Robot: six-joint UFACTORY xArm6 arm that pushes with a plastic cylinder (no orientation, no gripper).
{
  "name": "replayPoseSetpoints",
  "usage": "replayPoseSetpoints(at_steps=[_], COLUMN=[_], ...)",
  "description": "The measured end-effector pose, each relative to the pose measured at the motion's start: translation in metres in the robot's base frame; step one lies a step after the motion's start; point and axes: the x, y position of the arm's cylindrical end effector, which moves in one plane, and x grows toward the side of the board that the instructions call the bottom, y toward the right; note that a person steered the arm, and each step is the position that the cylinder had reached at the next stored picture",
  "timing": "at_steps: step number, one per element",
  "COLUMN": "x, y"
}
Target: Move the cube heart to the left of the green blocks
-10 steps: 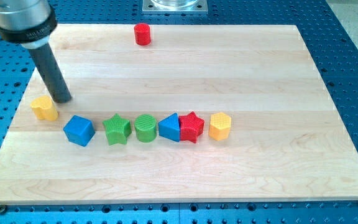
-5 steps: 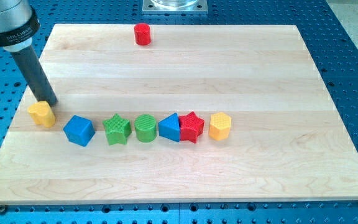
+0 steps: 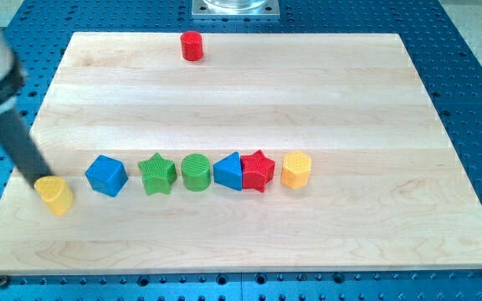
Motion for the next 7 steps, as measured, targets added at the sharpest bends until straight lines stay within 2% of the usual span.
replayPoseSetpoints(at_steps=[1,2,3,5,7], x=[0.059,0.079,0.061,0.06,0.033], y=[-0.01,0.07,0.071,0.051,0.052])
